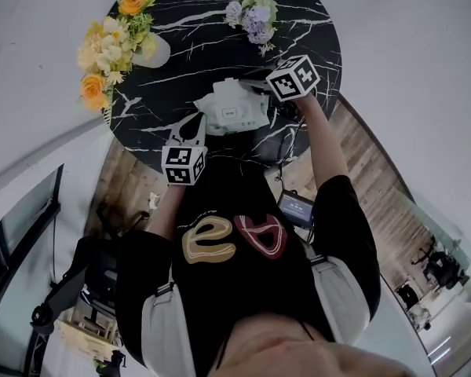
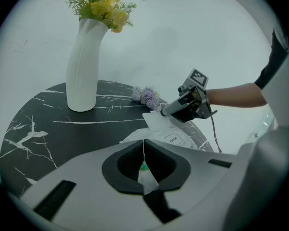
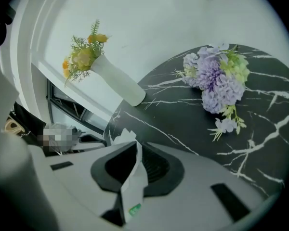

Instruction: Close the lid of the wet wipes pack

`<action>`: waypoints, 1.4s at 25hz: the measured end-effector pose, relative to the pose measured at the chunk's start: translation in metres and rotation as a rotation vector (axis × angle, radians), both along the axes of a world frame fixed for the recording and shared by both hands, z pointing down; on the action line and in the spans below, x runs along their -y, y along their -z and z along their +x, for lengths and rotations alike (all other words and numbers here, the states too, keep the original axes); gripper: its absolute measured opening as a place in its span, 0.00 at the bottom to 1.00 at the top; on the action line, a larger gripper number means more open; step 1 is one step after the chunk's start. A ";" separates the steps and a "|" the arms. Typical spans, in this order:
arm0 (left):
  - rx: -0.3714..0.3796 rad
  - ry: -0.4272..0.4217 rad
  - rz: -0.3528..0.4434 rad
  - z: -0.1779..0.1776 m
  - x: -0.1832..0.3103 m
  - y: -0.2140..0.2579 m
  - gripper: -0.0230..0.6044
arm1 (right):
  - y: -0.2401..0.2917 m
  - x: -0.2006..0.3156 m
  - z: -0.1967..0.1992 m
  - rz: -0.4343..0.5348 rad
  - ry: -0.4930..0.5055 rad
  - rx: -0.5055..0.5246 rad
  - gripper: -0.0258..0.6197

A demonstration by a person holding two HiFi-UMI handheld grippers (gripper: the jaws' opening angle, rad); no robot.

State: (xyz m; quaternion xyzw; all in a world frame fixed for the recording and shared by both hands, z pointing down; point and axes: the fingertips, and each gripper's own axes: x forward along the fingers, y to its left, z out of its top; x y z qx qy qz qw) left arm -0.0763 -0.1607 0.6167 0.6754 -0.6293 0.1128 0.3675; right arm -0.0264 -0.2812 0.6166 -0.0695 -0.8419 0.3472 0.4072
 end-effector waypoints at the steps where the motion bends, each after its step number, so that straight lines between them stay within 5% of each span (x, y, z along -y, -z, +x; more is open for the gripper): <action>1: 0.000 -0.006 -0.003 0.000 0.000 -0.002 0.07 | 0.001 0.000 0.001 0.011 0.000 -0.003 0.11; 35: -0.067 0.002 -0.018 0.000 0.010 -0.010 0.07 | 0.043 -0.029 0.013 0.177 0.037 0.119 0.11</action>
